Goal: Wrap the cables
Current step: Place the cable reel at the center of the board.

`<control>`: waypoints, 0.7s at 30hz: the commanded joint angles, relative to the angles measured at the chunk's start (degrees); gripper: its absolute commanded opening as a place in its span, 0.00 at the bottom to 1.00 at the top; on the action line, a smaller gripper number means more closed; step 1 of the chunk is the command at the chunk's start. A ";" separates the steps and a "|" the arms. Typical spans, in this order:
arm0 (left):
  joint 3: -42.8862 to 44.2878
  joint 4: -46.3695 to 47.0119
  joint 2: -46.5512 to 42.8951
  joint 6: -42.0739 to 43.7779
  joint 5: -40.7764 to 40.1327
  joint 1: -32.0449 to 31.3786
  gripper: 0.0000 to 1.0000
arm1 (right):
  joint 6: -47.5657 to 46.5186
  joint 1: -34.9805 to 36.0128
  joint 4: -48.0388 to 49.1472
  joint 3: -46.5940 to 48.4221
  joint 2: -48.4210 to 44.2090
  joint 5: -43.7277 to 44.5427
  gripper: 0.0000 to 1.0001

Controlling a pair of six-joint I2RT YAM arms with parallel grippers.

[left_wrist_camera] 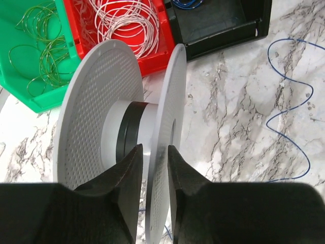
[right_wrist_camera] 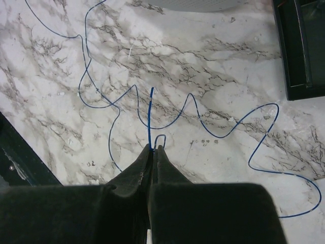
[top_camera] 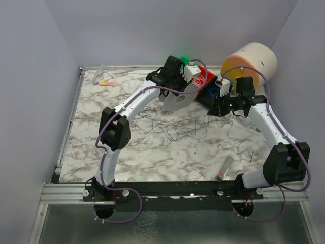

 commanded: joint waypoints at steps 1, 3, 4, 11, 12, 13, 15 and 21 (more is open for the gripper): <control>2.38 0.62 0.70 -2.71 1.77 0.54 0.30 | 0.44 -0.44 1.57 -1.04 -2.08 0.96 0.00; 3.34 0.66 0.39 -2.80 1.13 0.63 0.38 | 0.56 -0.59 1.65 -1.13 -2.10 0.76 0.01; 4.06 0.70 0.18 -2.86 0.97 0.64 0.43 | 0.53 -0.68 1.71 -1.13 -2.10 0.68 0.00; 9.10 0.94 -2.43 -2.77 3.39 0.26 0.99 | 1.71 -1.62 2.67 -1.38 -1.93 -1.99 0.01; 9.35 0.94 -3.17 -2.26 3.63 0.01 0.99 | 1.90 -1.85 2.88 -1.47 -1.93 -2.61 0.00; 9.29 1.02 -3.92 -1.77 4.05 -0.21 0.99 | 2.20 -2.15 3.03 -1.48 -1.93 -3.27 0.00; 7.58 1.10 -6.11 0.21 5.97 -1.05 0.99 | 2.53 -2.62 3.25 -1.41 -1.93 -4.99 0.01; -5.68 -0.21 -13.74 13.92 9.08 -8.72 0.99 | 2.17 -5.04 1.27 -0.50 -1.41 -11.70 0.01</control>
